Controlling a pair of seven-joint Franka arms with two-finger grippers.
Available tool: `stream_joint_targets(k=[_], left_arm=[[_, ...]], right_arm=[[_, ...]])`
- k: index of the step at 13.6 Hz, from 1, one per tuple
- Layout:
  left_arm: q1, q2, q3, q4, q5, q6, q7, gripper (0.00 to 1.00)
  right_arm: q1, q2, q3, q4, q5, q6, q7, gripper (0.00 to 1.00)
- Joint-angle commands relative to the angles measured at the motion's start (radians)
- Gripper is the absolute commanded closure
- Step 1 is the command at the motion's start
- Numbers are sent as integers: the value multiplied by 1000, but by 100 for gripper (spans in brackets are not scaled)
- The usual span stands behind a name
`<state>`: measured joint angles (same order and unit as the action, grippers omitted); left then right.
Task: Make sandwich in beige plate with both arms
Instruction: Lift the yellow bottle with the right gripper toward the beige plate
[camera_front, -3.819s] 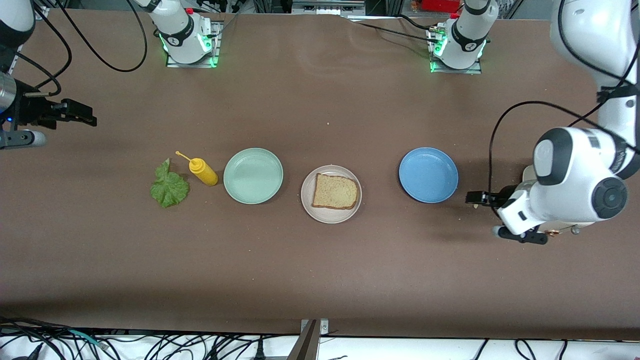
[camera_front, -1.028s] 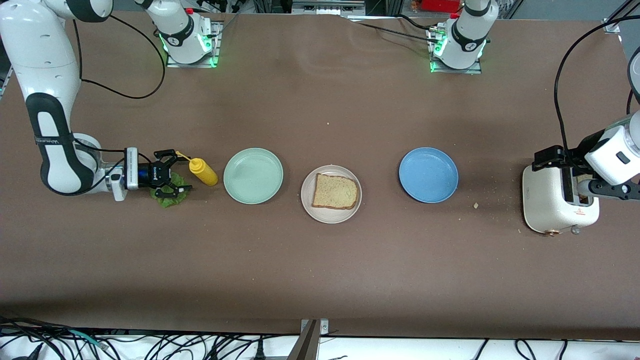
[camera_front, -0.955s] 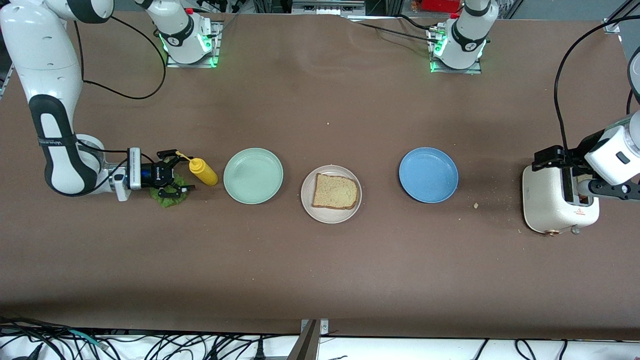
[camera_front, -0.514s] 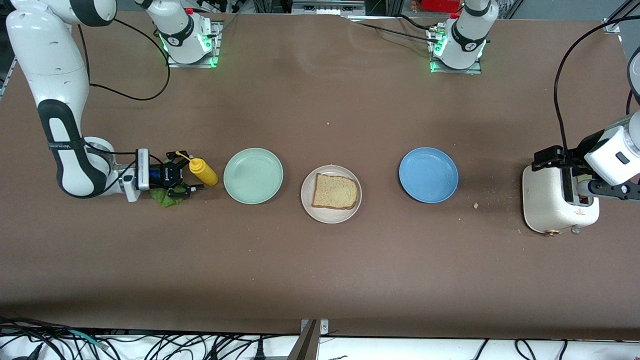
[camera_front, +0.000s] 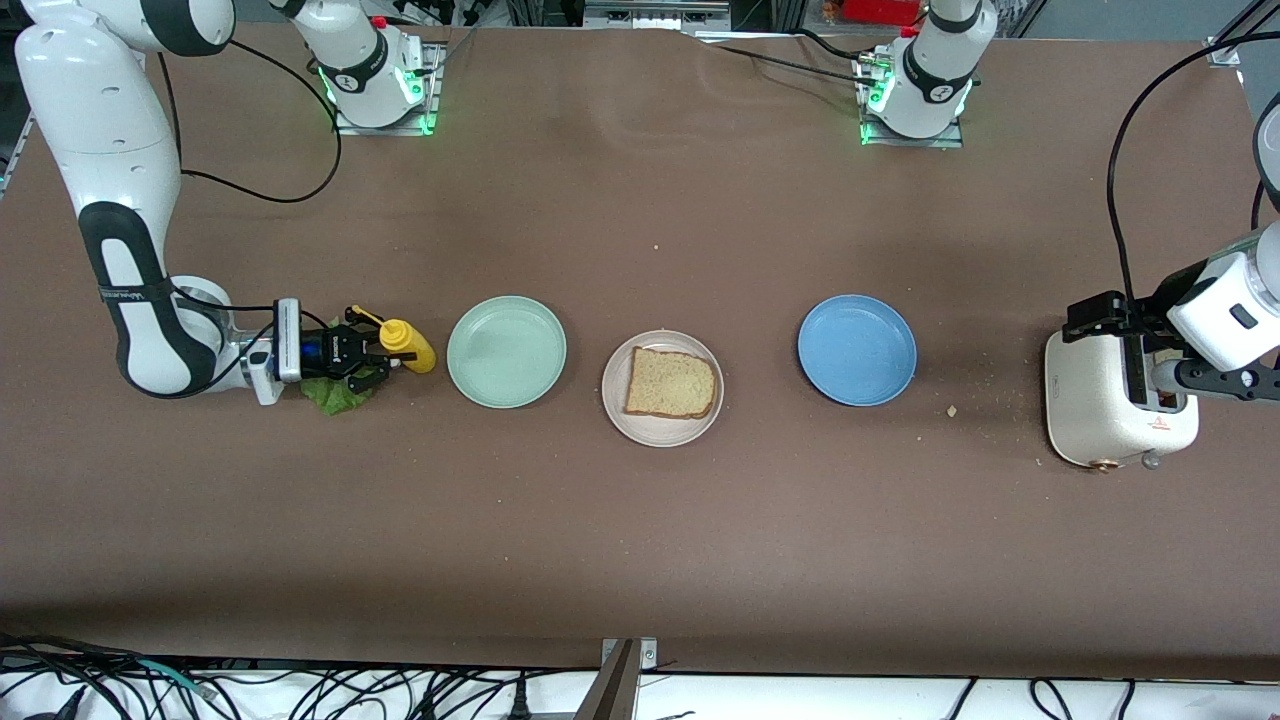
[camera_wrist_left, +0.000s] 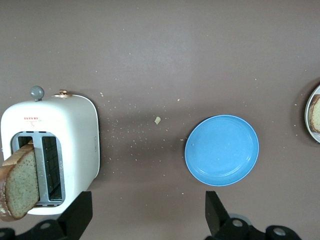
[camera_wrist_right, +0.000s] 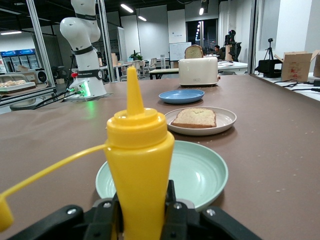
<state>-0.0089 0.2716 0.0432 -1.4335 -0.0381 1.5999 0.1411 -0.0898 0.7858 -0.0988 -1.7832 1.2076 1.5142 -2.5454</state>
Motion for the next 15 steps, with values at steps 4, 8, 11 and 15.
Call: stream_joint_targets(k=[4,8,11,15], left_arm=[[3,-5,-8,-2,18,2,-3,1],[3,-5,-8,-2,18,2,-3,1],[3,-5,-8,-4,18,2,-3,1],[3,-5,-8,-5,18,2,-3,1]], right_arm=[[36,-132,2,108,-141,-8,426,100],[131,-146,2,278,-354,24,791,100],[247,-146,2,304,-456,157,995,100],[402,-137,2,350,-694,300,1331,100]])
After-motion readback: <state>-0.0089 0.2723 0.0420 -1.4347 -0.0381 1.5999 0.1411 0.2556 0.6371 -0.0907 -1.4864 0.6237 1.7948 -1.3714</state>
